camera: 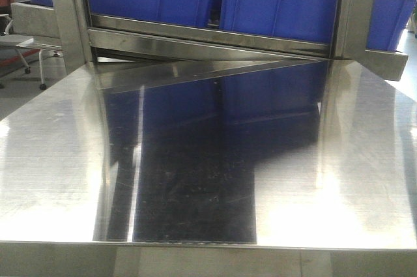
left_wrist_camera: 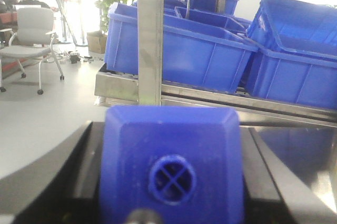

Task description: Pick and sort blue part to right shelf

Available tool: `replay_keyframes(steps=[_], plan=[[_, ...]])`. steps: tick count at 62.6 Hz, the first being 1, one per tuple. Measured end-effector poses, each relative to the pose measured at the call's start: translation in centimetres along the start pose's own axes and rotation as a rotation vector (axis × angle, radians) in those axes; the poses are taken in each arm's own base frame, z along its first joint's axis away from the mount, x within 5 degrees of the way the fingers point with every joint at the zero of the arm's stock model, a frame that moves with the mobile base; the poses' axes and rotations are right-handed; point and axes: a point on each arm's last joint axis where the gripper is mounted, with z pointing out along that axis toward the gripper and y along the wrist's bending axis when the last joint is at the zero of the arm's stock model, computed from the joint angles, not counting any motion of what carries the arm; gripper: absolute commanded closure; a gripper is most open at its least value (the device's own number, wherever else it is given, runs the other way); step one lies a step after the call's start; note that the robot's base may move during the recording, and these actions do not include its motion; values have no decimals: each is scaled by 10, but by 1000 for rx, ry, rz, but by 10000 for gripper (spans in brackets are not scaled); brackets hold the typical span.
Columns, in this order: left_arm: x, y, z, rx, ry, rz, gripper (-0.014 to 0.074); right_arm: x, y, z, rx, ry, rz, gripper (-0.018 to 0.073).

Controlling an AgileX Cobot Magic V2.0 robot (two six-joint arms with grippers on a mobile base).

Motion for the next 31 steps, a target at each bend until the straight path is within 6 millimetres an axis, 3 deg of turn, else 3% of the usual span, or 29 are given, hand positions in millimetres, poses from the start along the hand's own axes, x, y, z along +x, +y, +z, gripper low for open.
replay_keyframes(steps=[31], plan=[[0, 0, -1, 0, -2, 0, 304, 0, 0, 0, 1, 0, 0, 131]])
